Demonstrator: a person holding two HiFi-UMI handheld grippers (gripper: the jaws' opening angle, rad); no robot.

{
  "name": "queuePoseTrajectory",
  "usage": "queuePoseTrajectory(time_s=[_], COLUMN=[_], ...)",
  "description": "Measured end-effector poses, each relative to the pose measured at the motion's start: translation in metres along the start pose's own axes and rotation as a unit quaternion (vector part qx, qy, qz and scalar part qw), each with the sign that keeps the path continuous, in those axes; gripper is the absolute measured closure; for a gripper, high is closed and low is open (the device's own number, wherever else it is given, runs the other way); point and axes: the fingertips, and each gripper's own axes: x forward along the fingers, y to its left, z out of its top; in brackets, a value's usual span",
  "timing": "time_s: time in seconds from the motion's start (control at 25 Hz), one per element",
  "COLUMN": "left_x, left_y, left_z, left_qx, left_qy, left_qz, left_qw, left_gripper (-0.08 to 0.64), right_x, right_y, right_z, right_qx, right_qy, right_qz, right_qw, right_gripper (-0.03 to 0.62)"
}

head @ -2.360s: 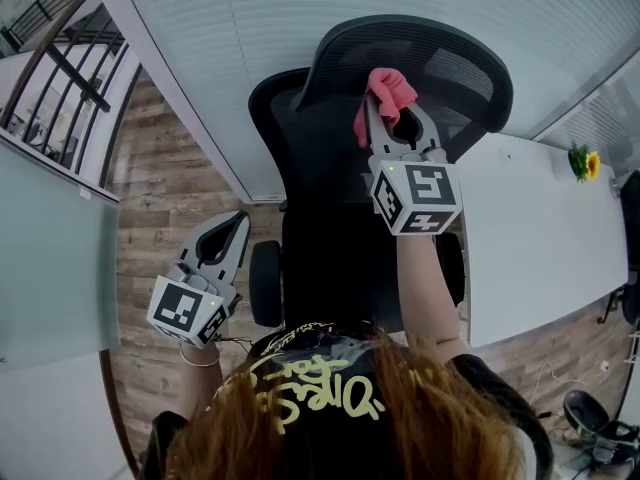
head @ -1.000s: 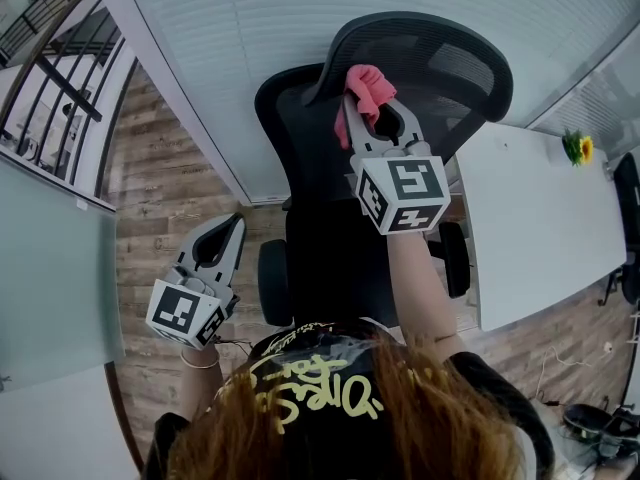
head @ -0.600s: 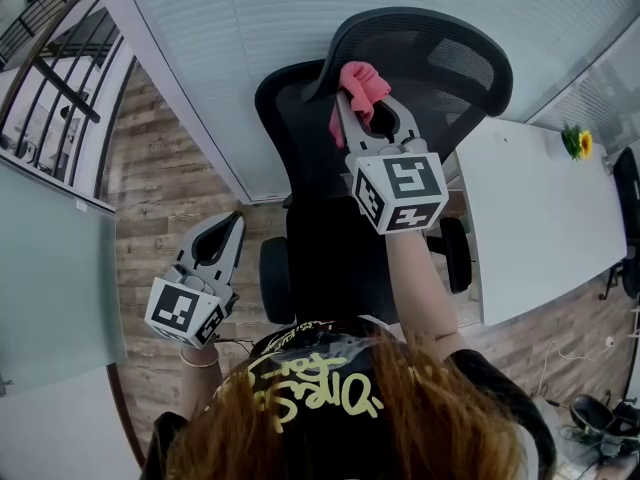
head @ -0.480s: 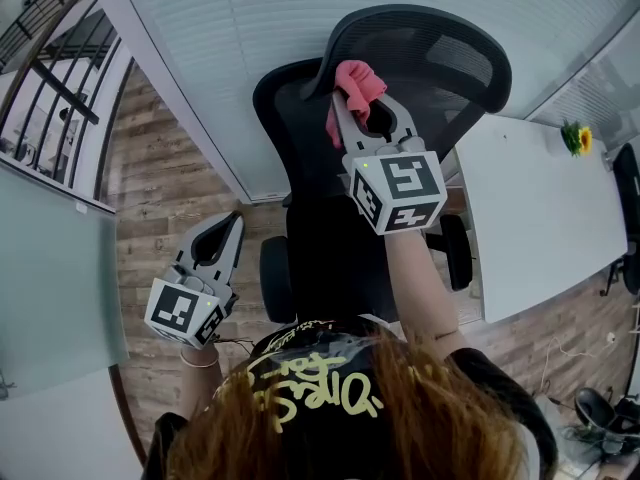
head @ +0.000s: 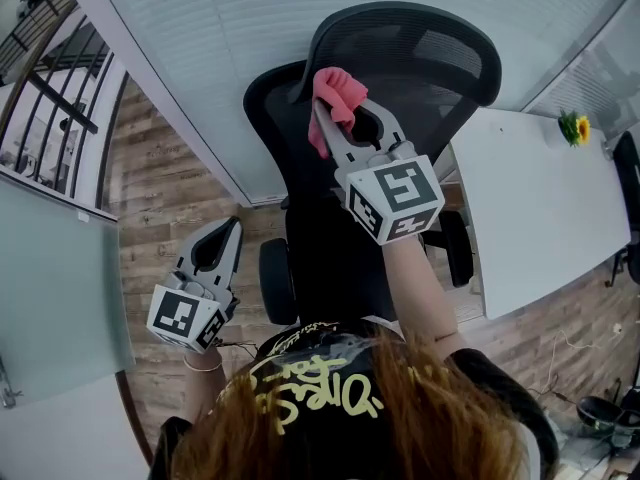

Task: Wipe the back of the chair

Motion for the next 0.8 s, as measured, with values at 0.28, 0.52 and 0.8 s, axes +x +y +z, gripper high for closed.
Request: queuePoseTrajectory(time_s=[0.28,0.52,0.8], left_x=[0.021,0.044,0.074], left_y=[-0.024,-0.054,-0.093], left_z=[0.001,0.002,0.007], left_qx=[-0.001,0.001,0.002], left_qy=[0.001,0.003,0.003], left_qz=[-0.013,-0.025,-0.037], left_qw=[0.9999,0.9997,0.9993], left_gripper=[0.566,0.566,0.566], right_x=[-0.031,-0.073,-0.115], right_y=[-0.027,-0.082,-0.146], right_z=[-0.003,-0.016,-0.023], right_qx=[-0.021,-0.066,-0.094], right_qy=[-0.022,-0.002,0.016], right_qz=[-0.016,-0.068,-0.114], right_qw=[0.999,0.995,0.989], right_gripper=[0.526,0.526,0.526])
